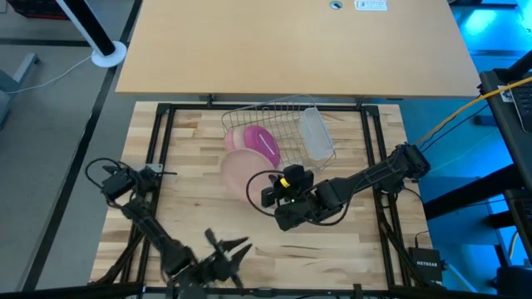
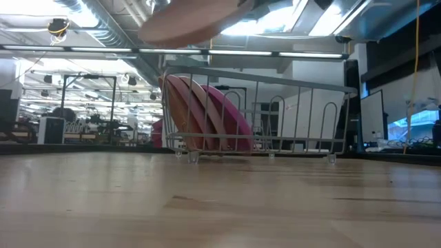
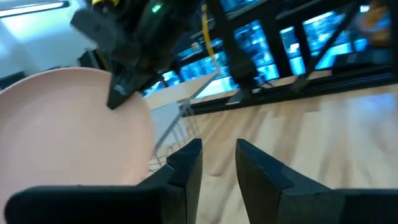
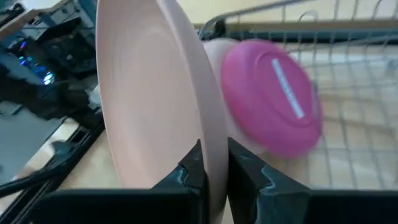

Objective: Sort dishes
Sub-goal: Put the light brown plate into the dish rack

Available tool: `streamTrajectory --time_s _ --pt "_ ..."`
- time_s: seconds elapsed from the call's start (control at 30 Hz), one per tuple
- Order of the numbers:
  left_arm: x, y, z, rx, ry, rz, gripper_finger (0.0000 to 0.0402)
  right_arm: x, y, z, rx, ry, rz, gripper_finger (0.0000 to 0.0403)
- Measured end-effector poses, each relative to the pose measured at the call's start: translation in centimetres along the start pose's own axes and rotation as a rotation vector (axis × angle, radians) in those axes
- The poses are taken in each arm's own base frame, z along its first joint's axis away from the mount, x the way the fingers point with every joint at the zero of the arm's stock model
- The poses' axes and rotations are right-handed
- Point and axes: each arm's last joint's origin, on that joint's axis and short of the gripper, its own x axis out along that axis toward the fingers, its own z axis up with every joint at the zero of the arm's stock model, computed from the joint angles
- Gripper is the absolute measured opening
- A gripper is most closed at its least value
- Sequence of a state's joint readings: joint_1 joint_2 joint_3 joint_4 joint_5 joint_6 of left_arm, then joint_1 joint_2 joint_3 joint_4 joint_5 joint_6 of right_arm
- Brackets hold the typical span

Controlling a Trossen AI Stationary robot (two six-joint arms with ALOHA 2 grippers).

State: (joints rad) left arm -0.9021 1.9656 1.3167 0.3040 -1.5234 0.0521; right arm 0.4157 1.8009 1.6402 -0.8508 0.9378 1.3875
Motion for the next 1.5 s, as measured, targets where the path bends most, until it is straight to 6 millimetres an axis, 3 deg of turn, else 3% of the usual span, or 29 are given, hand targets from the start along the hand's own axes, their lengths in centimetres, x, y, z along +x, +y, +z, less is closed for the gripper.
streamTrajectory --time_s 0.27,0.47,0.63,1.03,1.5 --pt "-5.2 1.3 1.7 -0.079 -0.043 -0.069 0.009 -0.1 -2.8 4.3 -0.066 -0.064 -0.137 0.004" --pt "-6.0 2.9 3.2 -0.055 -0.051 -0.087 0.009 -1.6 -5.6 8.8 -0.07 -0.199 -0.223 0.004" --pt "-5.2 3.1 3.4 0.081 -0.049 -0.067 0.009 -0.4 -7.5 10.7 -0.112 -0.172 -0.339 0.0039" --pt "-0.8 3.4 1.6 0.191 -0.001 0.033 0.009 6.4 -8.1 8.8 -0.287 -0.019 -0.547 0.0039" --pt "0.3 4.4 -1.2 0.132 0.012 0.061 0.009 9.4 -7.8 6.1 -0.42 0.013 -0.62 0.0039"
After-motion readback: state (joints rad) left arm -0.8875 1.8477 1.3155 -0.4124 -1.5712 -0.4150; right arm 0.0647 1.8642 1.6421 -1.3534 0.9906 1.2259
